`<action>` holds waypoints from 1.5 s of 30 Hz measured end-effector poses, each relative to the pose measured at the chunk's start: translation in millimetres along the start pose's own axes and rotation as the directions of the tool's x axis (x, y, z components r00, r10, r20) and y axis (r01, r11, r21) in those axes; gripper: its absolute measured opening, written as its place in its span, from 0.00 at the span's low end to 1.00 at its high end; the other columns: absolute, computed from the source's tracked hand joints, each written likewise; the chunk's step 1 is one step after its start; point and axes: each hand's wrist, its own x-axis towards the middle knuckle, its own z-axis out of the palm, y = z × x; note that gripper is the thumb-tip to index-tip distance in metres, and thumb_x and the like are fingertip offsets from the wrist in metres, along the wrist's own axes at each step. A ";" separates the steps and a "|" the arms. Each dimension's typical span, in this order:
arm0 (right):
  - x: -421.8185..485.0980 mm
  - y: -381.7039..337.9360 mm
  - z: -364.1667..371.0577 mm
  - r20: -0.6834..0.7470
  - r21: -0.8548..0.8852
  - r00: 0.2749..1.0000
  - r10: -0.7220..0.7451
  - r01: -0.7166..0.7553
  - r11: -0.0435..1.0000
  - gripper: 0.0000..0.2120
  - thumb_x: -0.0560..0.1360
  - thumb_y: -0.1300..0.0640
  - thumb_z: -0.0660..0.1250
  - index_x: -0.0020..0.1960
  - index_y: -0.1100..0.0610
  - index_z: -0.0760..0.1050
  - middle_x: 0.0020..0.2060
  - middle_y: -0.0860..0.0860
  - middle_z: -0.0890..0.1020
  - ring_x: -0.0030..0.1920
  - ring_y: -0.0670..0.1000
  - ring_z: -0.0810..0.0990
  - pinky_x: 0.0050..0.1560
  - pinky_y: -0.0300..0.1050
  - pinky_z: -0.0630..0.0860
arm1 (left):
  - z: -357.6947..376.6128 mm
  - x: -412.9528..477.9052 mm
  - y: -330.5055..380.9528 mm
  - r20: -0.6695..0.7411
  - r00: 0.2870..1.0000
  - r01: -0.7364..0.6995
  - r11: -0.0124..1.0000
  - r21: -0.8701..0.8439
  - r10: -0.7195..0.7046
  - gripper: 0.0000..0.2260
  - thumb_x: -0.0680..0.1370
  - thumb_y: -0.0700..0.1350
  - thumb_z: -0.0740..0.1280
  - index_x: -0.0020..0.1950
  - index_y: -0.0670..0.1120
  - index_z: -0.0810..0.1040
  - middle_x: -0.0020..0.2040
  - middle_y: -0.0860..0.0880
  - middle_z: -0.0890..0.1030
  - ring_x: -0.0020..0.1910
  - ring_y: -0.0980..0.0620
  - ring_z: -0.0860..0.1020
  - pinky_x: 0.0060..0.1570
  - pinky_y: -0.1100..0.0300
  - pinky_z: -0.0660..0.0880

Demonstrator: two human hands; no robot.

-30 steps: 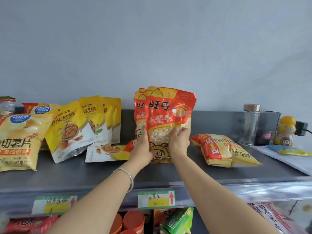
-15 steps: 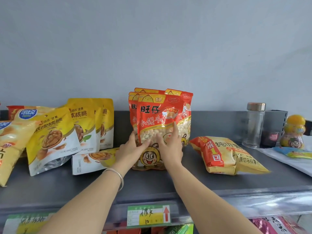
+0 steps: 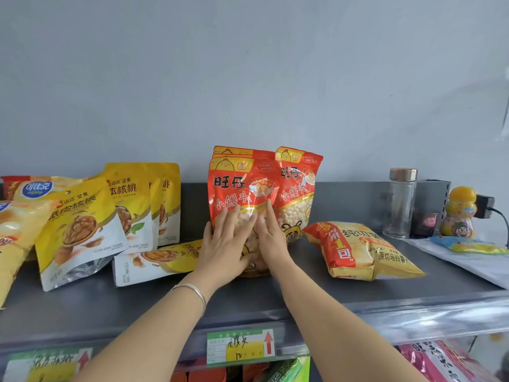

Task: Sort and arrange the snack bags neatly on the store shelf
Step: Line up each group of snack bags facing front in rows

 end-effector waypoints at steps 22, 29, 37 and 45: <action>112.6 -35.4 -109.7 -0.163 -0.225 0.962 0.220 -0.253 0.941 0.18 0.76 0.60 0.61 0.65 0.62 0.68 0.59 0.60 0.76 0.49 0.57 0.79 0.36 0.43 0.73 | -20.3 54.3 49.7 -0.069 0.997 0.025 1.000 0.008 -0.024 0.31 0.78 0.58 0.58 0.77 0.56 0.48 0.78 0.51 0.44 0.76 0.48 0.38 0.71 0.44 0.34; 148.2 -6.8 -112.8 -0.044 0.012 0.937 0.348 -0.347 0.938 0.14 0.75 0.62 0.63 0.60 0.62 0.71 0.55 0.58 0.80 0.53 0.58 0.80 0.57 0.54 0.78 | -36.4 139.4 73.3 -0.154 0.963 0.182 0.955 -0.235 -0.221 0.38 0.78 0.54 0.63 0.77 0.47 0.41 0.78 0.48 0.48 0.77 0.47 0.45 0.74 0.47 0.43; 128.7 2.2 -128.7 0.111 0.258 0.881 0.459 -0.472 0.843 0.16 0.76 0.66 0.62 0.63 0.58 0.65 0.58 0.58 0.73 0.59 0.62 0.73 0.57 0.64 0.75 | -56.3 190.5 88.3 -0.107 0.848 0.468 0.828 -0.309 -0.519 0.19 0.78 0.54 0.63 0.66 0.48 0.69 0.60 0.47 0.78 0.66 0.45 0.71 0.73 0.42 0.45; 123.3 0.8 -150.2 0.009 0.480 0.939 0.343 -0.305 0.822 0.08 0.78 0.64 0.62 0.56 0.58 0.72 0.52 0.55 0.80 0.50 0.55 0.80 0.57 0.54 0.76 | -50.4 197.9 130.9 -0.281 0.882 0.077 0.704 -0.706 -0.378 0.08 0.79 0.44 0.64 0.54 0.41 0.72 0.49 0.44 0.78 0.51 0.43 0.77 0.52 0.49 0.76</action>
